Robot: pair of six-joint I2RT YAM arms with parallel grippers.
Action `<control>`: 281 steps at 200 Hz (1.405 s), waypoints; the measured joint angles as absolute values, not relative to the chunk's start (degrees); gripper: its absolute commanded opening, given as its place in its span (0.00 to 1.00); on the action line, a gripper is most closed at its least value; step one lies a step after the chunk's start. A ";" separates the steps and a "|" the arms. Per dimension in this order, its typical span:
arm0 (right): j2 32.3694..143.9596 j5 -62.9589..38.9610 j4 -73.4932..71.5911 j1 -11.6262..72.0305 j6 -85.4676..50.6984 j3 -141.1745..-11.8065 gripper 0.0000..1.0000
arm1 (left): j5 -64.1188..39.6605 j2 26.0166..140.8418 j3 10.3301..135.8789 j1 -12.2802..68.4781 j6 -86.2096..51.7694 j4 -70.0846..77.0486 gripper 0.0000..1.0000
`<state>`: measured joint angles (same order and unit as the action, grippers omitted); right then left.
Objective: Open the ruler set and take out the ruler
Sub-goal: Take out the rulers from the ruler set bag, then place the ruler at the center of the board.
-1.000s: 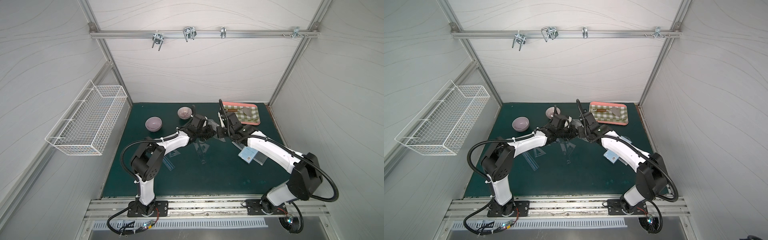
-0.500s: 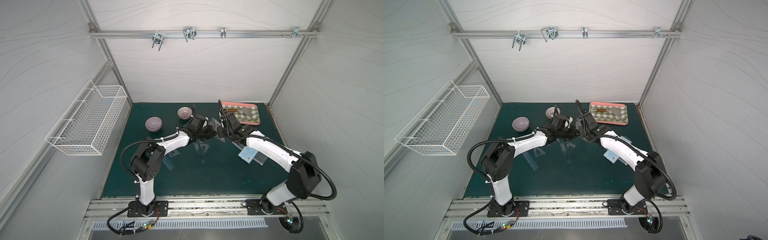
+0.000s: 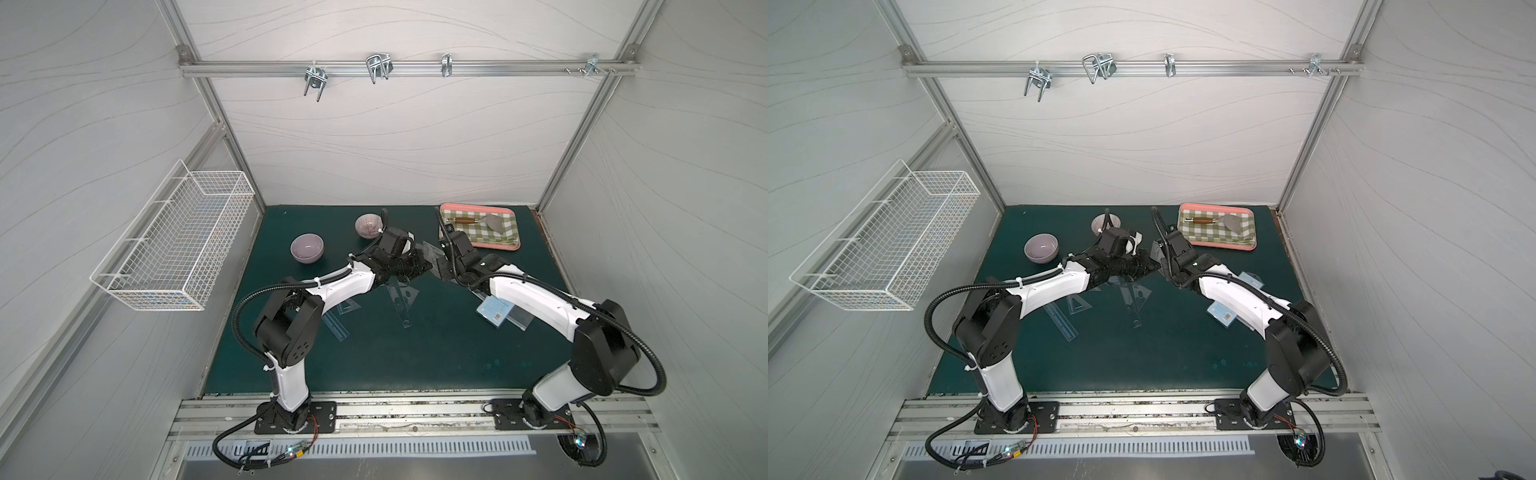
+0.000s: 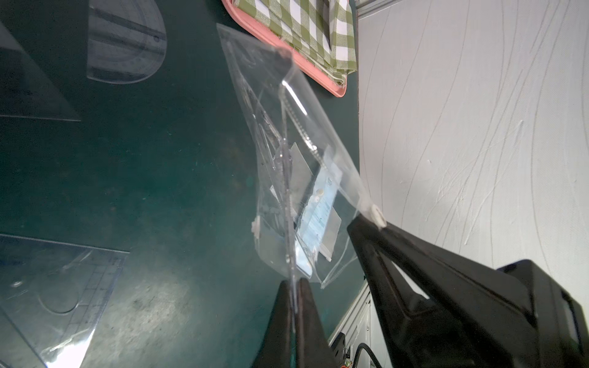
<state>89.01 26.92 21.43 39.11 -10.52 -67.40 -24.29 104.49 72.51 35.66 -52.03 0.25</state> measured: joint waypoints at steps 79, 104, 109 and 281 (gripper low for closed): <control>88.99 27.57 21.47 36.91 -10.26 -67.42 0.00 | -26.85 100.14 67.02 35.44 -51.64 0.01 0.00; 88.73 28.12 21.52 35.09 -9.58 -67.42 0.00 | -28.21 95.02 63.11 34.96 -51.07 -0.19 0.00; 88.51 28.23 21.54 34.70 -9.45 -67.42 0.00 | -28.47 94.15 62.61 34.92 -51.00 -0.19 0.00; 84.36 29.63 22.59 32.21 -7.90 -66.32 0.00 | -35.75 112.79 68.84 37.63 -43.09 -4.73 0.04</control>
